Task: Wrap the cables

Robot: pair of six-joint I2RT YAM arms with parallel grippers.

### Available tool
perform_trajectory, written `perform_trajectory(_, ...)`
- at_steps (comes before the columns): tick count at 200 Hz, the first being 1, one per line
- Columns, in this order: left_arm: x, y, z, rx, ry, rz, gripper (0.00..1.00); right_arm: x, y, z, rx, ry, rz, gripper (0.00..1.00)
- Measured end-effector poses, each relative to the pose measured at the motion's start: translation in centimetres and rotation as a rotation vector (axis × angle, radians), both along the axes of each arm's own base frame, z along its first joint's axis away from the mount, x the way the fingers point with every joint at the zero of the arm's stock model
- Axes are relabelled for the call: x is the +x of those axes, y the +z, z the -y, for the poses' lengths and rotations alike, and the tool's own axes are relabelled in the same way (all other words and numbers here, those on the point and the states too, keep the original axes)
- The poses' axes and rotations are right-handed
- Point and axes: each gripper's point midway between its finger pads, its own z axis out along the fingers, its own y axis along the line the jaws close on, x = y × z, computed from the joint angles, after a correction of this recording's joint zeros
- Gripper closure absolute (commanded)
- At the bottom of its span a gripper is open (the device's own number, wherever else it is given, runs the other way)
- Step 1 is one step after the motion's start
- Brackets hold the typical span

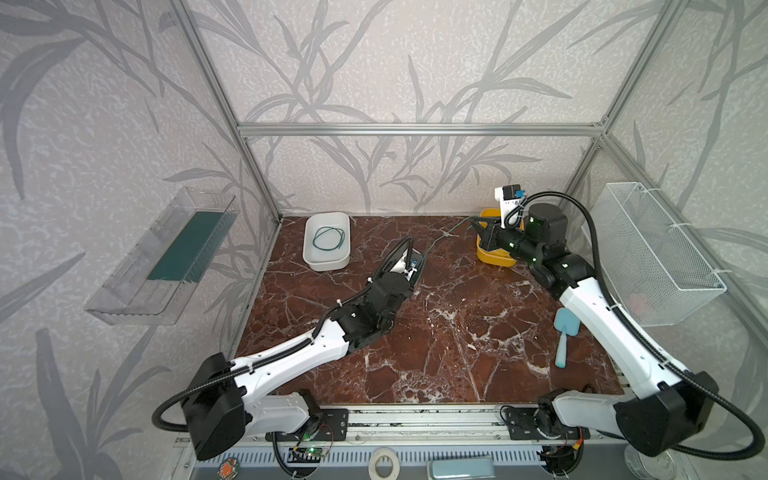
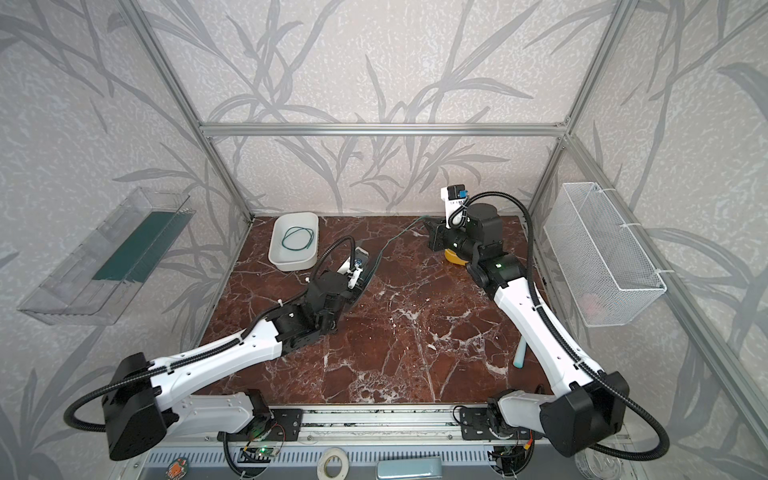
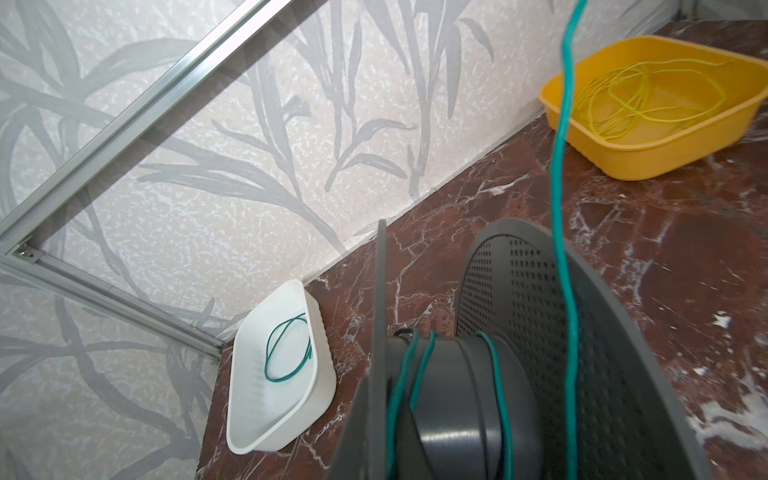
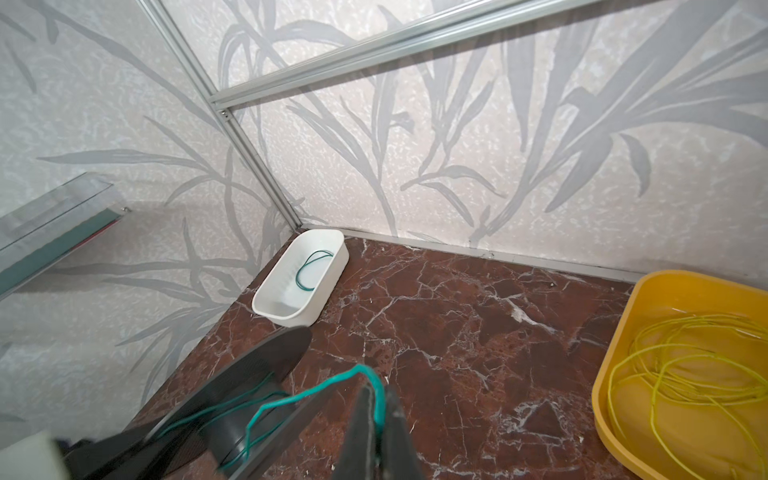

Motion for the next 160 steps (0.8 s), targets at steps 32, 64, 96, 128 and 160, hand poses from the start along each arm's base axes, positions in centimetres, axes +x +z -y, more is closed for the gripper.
perform_trajectory(32, -3.0, 1.7, 0.6, -0.045, -0.123, -0.017, 1.00, 3.0, -3.8, -0.5, -0.003, 0.003, -0.070, 1.00)
perform_trajectory(64, -4.2, 2.9, 0.4, -0.104, -0.165, -0.054, 1.00, 4.8, -8.3, -1.1, -0.024, 0.012, -0.135, 1.00)
perform_trajectory(96, -3.9, 4.5, 0.2, -0.206, -0.170, -0.096, 1.00, 5.1, -14.5, -1.7, -0.029, 0.040, -0.225, 1.00)
perform_trajectory(128, -1.5, 6.4, -1.7, -0.396, -0.113, -0.152, 1.00, 3.3, -19.3, -3.2, -0.032, 0.080, -0.301, 1.00)
perform_trajectory(160, 1.7, 7.9, -4.2, -0.555, -0.004, -0.183, 1.00, 1.8, -20.1, -5.5, -0.059, 0.108, -0.283, 1.00)
